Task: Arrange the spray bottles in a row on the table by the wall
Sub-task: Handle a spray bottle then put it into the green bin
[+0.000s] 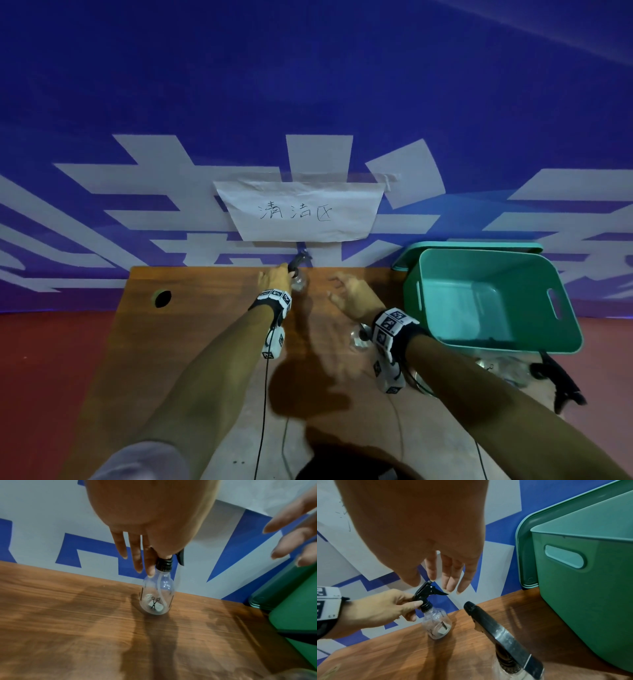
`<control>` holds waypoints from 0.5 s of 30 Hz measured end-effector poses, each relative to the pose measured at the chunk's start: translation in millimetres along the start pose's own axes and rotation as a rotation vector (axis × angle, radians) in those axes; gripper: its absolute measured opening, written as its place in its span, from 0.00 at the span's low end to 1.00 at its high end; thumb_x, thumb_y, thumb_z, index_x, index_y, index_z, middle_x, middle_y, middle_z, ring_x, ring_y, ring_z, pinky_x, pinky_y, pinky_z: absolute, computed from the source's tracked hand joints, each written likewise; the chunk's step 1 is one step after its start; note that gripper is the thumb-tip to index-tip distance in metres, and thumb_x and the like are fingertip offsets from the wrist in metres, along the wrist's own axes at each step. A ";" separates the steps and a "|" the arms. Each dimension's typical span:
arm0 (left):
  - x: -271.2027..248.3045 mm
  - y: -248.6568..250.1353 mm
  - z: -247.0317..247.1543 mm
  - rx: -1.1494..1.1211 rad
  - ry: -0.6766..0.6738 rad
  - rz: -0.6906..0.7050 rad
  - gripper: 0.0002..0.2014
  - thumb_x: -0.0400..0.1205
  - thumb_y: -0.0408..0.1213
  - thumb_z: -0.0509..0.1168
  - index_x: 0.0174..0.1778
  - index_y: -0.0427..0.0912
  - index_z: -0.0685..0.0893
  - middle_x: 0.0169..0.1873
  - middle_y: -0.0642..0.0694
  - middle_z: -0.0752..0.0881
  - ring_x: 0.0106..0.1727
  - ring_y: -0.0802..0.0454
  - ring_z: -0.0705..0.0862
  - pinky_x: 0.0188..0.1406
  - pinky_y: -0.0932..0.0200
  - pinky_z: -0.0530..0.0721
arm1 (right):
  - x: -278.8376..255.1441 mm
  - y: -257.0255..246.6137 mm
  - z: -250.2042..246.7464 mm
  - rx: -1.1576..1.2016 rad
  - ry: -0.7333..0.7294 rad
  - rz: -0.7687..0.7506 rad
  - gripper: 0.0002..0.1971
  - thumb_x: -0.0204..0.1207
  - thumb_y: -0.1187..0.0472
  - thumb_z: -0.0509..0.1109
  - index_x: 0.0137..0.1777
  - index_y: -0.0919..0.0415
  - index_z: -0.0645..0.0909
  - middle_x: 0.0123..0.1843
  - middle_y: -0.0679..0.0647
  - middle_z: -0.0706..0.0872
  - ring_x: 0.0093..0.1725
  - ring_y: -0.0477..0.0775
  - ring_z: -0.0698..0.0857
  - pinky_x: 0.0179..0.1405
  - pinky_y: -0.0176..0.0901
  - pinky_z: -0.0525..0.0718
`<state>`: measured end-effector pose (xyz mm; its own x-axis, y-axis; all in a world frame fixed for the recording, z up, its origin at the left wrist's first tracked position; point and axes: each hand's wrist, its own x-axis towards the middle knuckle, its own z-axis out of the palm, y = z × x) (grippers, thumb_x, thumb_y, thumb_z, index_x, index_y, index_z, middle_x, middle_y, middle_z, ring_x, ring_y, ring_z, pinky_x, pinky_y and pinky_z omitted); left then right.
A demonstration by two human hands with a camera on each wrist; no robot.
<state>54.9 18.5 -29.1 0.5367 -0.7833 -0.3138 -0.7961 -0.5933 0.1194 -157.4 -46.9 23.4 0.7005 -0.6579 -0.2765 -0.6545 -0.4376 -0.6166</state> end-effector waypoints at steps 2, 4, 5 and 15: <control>-6.5 3.7 0.3 -0.029 0.018 -0.015 0.12 0.92 0.45 0.59 0.63 0.45 0.84 0.53 0.42 0.91 0.61 0.43 0.87 0.61 0.49 0.73 | 0.7 1.1 0.4 0.000 -0.019 0.002 0.21 0.80 0.52 0.74 0.72 0.54 0.80 0.66 0.57 0.88 0.60 0.56 0.89 0.64 0.54 0.87; -15.8 7.6 -4.4 -0.071 0.027 -0.034 0.12 0.92 0.45 0.59 0.64 0.45 0.84 0.53 0.41 0.91 0.60 0.42 0.88 0.61 0.50 0.76 | 1.2 1.4 0.3 0.011 -0.053 0.019 0.23 0.78 0.52 0.74 0.73 0.49 0.79 0.69 0.54 0.86 0.62 0.54 0.88 0.65 0.53 0.87; -21.9 9.0 -8.2 -0.107 0.033 -0.042 0.13 0.92 0.45 0.59 0.64 0.45 0.84 0.53 0.40 0.91 0.59 0.41 0.88 0.61 0.49 0.77 | 1.4 1.7 0.4 0.018 -0.064 0.025 0.23 0.78 0.52 0.73 0.73 0.49 0.79 0.69 0.53 0.86 0.61 0.54 0.88 0.64 0.53 0.87; -78.5 25.9 -60.9 -0.549 0.013 0.176 0.11 0.89 0.42 0.64 0.53 0.39 0.86 0.42 0.42 0.88 0.43 0.42 0.85 0.40 0.54 0.78 | -10.5 -18.6 12.0 0.246 0.005 0.023 0.33 0.79 0.44 0.74 0.82 0.52 0.74 0.78 0.54 0.81 0.76 0.54 0.80 0.77 0.57 0.78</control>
<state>9.2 53.3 56.0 0.4151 -0.8792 -0.2336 -0.6136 -0.4602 0.6417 -149.2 -24.5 29.0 0.6844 -0.6693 -0.2893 -0.5808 -0.2606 -0.7712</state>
